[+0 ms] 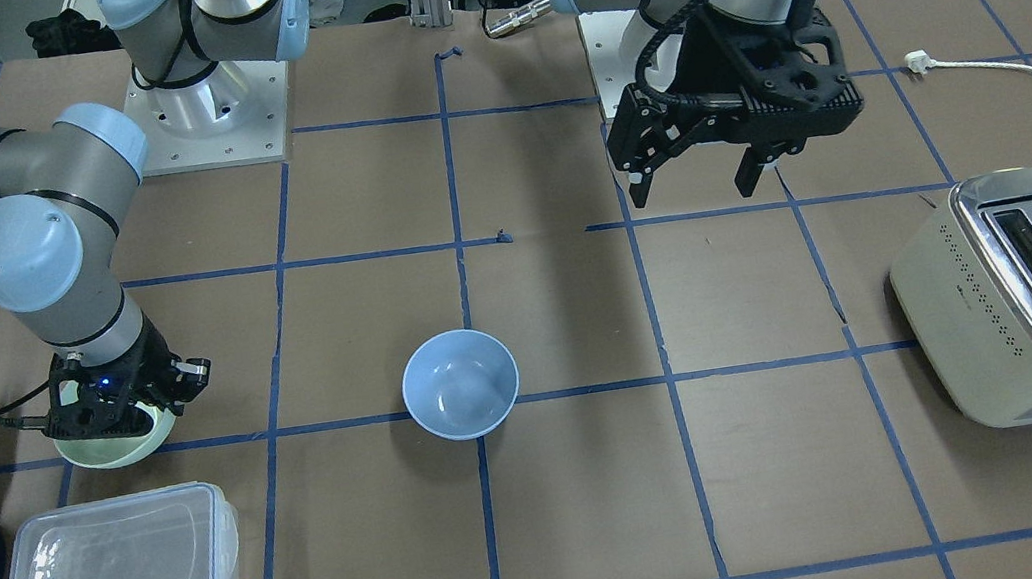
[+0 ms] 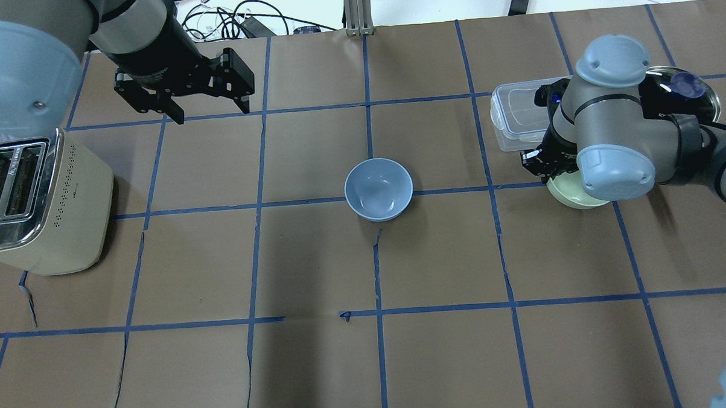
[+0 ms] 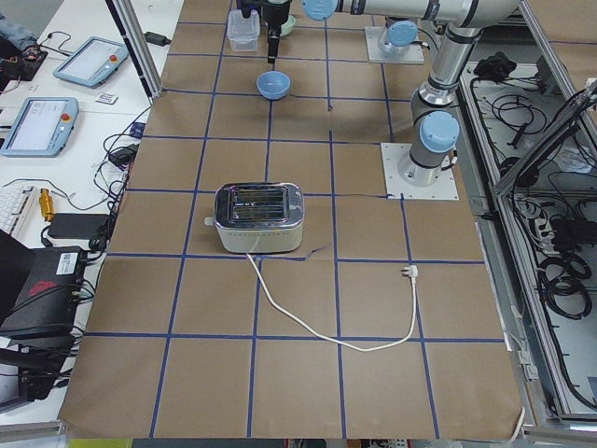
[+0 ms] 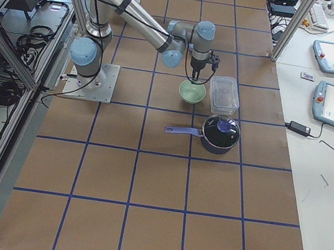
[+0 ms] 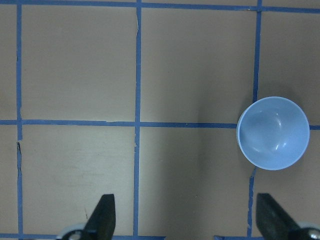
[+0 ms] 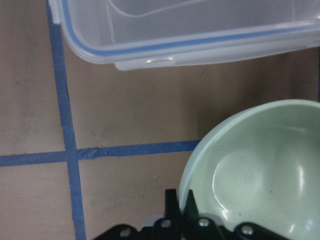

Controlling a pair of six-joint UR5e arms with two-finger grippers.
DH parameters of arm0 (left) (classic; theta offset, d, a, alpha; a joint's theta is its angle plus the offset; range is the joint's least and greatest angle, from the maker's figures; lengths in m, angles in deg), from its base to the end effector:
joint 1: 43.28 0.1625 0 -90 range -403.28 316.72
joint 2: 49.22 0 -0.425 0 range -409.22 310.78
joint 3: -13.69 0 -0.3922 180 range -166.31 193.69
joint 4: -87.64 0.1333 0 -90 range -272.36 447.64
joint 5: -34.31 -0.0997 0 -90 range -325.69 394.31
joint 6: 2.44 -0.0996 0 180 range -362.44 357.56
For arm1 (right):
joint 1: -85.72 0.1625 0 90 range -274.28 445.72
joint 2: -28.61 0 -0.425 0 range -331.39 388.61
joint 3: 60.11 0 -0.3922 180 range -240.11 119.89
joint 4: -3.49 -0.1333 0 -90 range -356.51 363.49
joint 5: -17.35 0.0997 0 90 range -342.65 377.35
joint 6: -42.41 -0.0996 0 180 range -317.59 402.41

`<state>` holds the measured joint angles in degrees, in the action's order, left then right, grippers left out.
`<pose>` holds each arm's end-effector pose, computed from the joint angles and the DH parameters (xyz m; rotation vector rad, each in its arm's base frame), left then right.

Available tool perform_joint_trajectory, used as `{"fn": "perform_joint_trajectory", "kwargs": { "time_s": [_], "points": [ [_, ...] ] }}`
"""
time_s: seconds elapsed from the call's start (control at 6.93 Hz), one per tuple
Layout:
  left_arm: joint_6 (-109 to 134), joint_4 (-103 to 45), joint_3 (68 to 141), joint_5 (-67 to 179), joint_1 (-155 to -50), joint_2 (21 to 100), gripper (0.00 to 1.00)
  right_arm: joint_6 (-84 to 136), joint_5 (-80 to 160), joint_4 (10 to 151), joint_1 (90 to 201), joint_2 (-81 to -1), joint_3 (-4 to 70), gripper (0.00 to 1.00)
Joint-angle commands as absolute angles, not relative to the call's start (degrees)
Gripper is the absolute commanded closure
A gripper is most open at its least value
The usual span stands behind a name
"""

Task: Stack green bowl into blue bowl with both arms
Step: 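Lift the pale green bowl with the right gripper and carry it over the blue bowl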

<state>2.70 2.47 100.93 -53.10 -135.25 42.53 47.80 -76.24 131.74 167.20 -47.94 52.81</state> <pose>-0.1554 -0.5094 0.5054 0.0818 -3.0854 0.1528 0.0490 -0.5307 0.2472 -0.0856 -3.0740 0.0384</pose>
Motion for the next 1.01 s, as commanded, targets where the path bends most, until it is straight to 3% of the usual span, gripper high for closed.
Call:
{"fn": "perform_joint_trajectory", "kwargs": {
  "time_s": [0.0, 0.87],
  "points": [
    [1.7, -0.5, 99.7, -51.6, -133.1, 42.4, 0.0, 47.3, -76.4, 125.0, 167.9, -50.5, 49.0, 1.0],
    [1.3, -2.9, 99.7, -55.1, -133.7, 42.4, 0.0, 24.5, -76.1, 121.2, 192.0, -41.4, 31.2, 1.0]
  ]
}}
